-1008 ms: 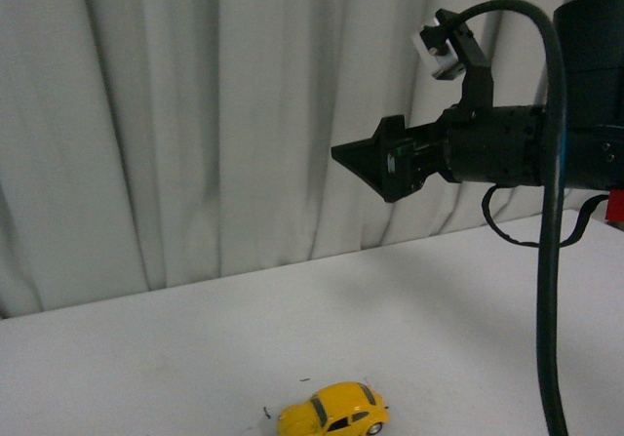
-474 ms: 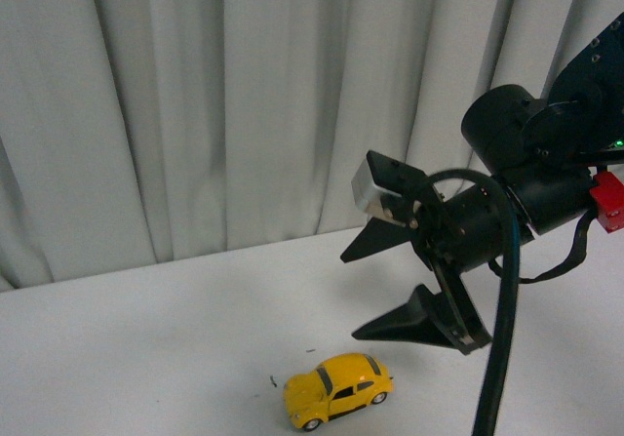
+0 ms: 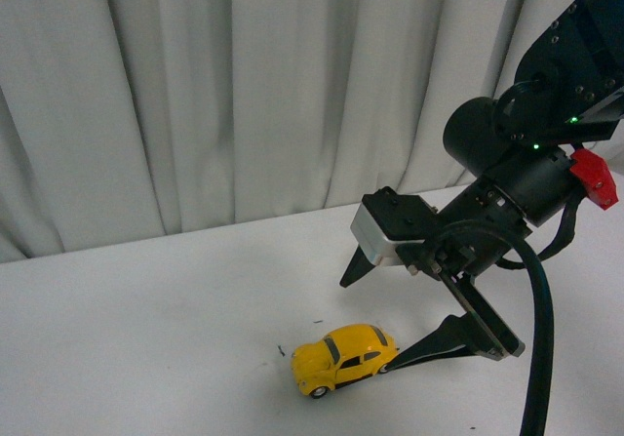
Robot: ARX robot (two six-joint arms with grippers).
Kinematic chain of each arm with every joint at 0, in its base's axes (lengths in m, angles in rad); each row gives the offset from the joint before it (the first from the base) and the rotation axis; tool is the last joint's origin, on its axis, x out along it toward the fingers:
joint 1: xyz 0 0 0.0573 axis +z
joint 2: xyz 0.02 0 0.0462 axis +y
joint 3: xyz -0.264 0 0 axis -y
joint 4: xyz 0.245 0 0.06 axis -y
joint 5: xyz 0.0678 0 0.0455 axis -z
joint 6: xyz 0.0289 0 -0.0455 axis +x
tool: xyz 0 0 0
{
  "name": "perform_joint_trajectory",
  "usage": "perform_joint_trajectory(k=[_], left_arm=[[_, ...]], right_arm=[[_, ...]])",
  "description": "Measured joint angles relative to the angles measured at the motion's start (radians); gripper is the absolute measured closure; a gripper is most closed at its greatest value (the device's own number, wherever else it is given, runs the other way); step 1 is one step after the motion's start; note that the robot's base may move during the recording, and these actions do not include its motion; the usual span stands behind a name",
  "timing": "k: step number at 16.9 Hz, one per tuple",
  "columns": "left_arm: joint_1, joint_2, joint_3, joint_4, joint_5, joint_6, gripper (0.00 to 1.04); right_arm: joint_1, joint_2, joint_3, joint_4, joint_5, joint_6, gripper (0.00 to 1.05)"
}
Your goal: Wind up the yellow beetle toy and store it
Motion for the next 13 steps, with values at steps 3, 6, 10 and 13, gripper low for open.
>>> perform_joint_trajectory(k=[3,6,10,13], left_arm=[[0.0,0.0,0.0,0.0,0.0,0.0,0.07],[0.0,0.0,0.0,0.0,0.0,0.0,0.07],[0.0,0.0,0.0,0.0,0.0,0.0,0.07],[0.0,0.0,0.0,0.0,0.0,0.0,0.07]], right_arm=[[0.018,0.042,0.032,-0.041,0.045,-0.01,0.07],[0.023,0.084,0.053,-0.022,0.076,-0.011,0.07],[0.024,0.122,0.055,0.01,0.108,-0.011,0.07],[0.035,0.148,0.082,0.016,0.106,-0.011,0.07]])
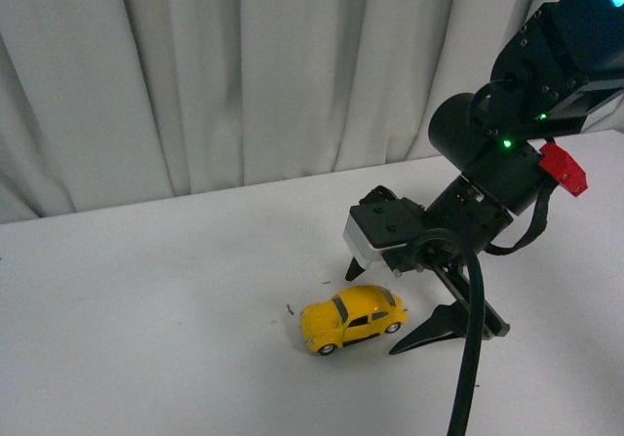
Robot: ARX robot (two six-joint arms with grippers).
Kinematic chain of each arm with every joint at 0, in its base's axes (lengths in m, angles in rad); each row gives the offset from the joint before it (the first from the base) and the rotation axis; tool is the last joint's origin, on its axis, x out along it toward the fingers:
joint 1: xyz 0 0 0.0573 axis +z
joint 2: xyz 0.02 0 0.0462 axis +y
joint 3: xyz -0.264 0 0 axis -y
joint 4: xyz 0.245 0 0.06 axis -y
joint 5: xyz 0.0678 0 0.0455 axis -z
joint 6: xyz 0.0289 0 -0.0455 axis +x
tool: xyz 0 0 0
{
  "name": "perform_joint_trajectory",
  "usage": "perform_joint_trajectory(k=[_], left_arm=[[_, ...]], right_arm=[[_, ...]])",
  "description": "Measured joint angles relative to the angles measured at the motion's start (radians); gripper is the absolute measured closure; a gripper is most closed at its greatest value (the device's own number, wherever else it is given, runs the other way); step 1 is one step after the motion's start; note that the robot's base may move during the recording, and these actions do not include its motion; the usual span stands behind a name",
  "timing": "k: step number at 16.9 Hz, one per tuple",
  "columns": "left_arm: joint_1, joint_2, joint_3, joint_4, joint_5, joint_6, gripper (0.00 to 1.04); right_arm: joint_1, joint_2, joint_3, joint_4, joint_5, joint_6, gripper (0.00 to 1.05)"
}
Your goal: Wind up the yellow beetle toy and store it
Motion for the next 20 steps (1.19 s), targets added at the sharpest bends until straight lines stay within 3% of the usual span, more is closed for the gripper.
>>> perform_joint_trajectory(k=[9,10,13,14,20], left_arm=[[0.0,0.0,0.0,0.0,0.0,0.0,0.07],[0.0,0.0,0.0,0.0,0.0,0.0,0.07],[0.0,0.0,0.0,0.0,0.0,0.0,0.07],[0.0,0.0,0.0,0.0,0.0,0.0,0.07],[0.0,0.0,0.0,0.0,0.0,0.0,0.07]], right_arm=[[0.062,0.038,0.03,0.06,-0.006,0.025,0.08],[0.068,0.038,0.021,0.061,-0.01,0.04,0.16],[0.063,0.037,0.016,0.043,0.005,0.087,0.56],[0.059,0.037,0.02,0.029,0.005,0.088,0.61],[0.069,0.053,0.118,0.01,-0.03,0.088,0.63]])
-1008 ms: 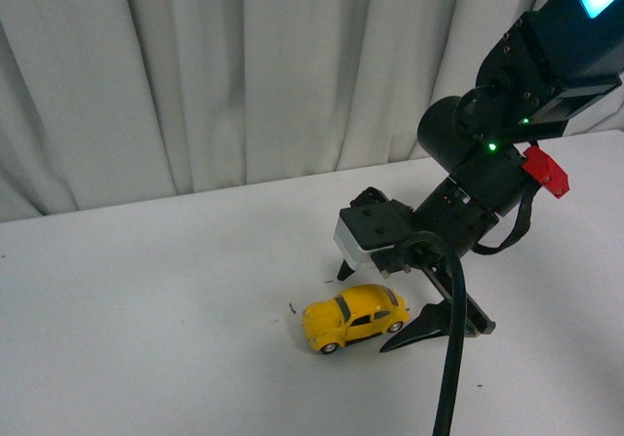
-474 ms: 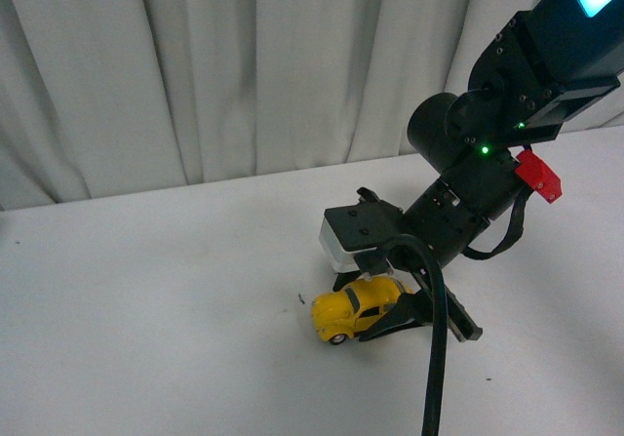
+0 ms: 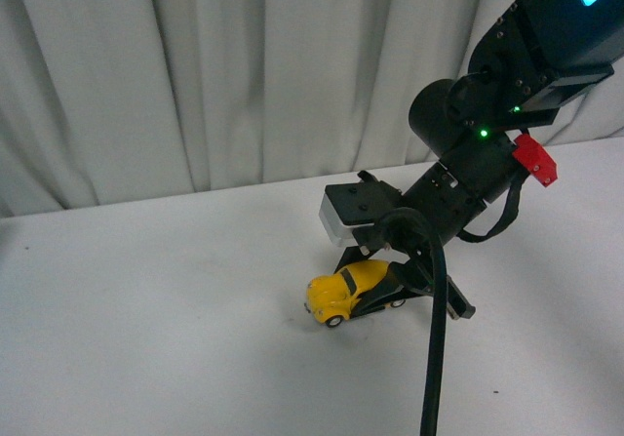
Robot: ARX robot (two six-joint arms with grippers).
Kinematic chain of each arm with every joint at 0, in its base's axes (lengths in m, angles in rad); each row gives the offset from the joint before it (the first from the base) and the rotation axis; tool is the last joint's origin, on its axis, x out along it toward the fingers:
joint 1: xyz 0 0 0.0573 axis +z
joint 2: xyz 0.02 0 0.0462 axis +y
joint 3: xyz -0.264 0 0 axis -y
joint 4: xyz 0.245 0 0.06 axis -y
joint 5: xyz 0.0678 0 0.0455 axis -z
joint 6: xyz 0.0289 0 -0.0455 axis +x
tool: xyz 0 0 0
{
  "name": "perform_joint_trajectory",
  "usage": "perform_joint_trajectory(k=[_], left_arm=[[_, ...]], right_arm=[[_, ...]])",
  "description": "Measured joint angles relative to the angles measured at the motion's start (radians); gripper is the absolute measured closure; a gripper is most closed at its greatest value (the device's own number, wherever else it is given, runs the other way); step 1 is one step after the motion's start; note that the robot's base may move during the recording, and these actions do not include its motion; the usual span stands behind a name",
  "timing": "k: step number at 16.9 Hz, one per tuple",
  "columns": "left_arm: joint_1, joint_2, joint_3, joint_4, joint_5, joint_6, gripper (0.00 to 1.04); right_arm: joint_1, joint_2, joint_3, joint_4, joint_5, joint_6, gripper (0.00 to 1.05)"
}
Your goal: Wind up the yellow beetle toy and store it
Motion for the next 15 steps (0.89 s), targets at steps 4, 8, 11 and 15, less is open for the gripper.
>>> perform_joint_trajectory(k=[4,8,11,15], left_arm=[[0.0,0.0,0.0,0.0,0.0,0.0,0.07],[0.0,0.0,0.0,0.0,0.0,0.0,0.07],[0.0,0.0,0.0,0.0,0.0,0.0,0.07],[0.0,0.0,0.0,0.0,0.0,0.0,0.07]], right_arm=[[0.041,0.006,-0.023,0.07,-0.017,0.113,0.63],[0.049,0.019,-0.044,0.096,0.018,0.199,0.63],[0.036,0.019,-0.058,0.111,0.02,0.209,0.63],[-0.093,-0.016,-0.153,0.115,0.01,0.134,0.63]])
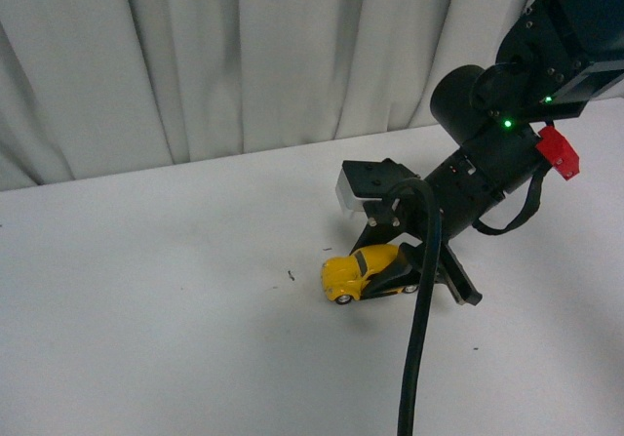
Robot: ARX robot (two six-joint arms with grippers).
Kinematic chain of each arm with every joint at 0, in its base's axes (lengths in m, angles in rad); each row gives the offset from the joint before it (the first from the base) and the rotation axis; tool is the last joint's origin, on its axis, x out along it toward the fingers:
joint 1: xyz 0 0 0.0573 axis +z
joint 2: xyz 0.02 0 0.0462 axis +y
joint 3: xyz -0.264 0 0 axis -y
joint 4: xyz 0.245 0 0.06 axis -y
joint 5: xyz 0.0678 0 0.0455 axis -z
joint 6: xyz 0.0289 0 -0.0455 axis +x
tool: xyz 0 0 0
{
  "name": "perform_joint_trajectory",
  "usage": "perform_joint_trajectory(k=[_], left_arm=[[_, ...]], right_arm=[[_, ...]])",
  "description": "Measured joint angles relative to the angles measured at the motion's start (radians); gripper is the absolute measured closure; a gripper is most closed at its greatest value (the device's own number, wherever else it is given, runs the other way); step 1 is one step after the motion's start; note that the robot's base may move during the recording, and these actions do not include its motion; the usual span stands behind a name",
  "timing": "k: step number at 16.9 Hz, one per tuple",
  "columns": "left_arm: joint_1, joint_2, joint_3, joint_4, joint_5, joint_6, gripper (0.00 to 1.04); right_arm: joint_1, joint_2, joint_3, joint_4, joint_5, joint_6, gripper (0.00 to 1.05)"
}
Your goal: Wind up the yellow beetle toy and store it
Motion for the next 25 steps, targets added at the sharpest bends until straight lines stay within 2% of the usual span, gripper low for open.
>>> perform_joint_trajectory(k=[5,11,17,21,23,25], left_arm=[[0.0,0.0,0.0,0.0,0.0,0.0,0.07],[0.0,0.0,0.0,0.0,0.0,0.0,0.07],[0.0,0.0,0.0,0.0,0.0,0.0,0.07],[0.0,0.0,0.0,0.0,0.0,0.0,0.07],[0.0,0.0,0.0,0.0,0.0,0.0,0.07],[0.0,0.0,0.0,0.0,0.0,0.0,0.07]], right_arm=[[-0.132,-0.055,-0.113,-0.024,-0.002,-0.118,0.63],[-0.169,-0.072,-0.151,-0.044,-0.005,-0.166,0.63],[-0.26,-0.086,-0.189,-0.089,-0.009,-0.238,0.63],[-0.27,-0.086,-0.167,-0.135,0.008,-0.245,0.62],[-0.27,-0.078,-0.163,-0.158,0.054,-0.247,0.42],[-0.277,-0.075,-0.163,-0.164,0.049,-0.244,0.2]])
